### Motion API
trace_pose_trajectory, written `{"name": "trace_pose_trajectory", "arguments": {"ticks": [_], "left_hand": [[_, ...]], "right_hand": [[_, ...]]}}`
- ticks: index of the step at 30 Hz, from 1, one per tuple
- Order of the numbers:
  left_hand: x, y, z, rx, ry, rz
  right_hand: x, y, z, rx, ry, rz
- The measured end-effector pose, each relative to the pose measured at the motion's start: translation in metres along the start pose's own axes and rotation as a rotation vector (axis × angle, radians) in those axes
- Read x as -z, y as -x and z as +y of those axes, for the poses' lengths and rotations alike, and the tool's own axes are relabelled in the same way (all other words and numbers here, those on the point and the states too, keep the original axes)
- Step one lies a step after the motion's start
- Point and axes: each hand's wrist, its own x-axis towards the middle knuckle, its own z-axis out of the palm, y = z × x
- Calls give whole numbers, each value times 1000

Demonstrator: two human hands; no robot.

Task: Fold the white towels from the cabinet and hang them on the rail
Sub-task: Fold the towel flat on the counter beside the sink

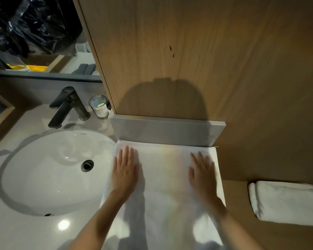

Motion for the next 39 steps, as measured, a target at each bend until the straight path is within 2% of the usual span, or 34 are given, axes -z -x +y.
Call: {"name": "trace_pose_trajectory", "arguments": {"ticks": [1,5,11,18,23,25,28,31,35,39], "left_hand": [[0,7,10,-24,5,32],[-20,54,56,-117,99,14],[-23,89,39,-2,15,-26],[-4,95,-8,66,40,-1],[3,94,-13,148,51,-89],[7,99,-7,85,18,-52],[5,122,16,-80,15,4],[-7,156,39,-178,76,-40],[-19,187,34,-158,94,-75],[-8,188,8,-106,102,-64]], "right_hand": [[0,4,-15,24,-34,41],[-23,41,-67,118,19,-63],[-21,71,-32,263,132,-95],[16,69,44,106,89,-123],[28,70,43,36,35,-256],[37,80,29,-17,11,-264],[40,116,-1,63,-45,-145],[17,162,-36,189,-8,-190],[-4,193,-45,203,61,-200],[15,202,-1,157,143,-153]]}}
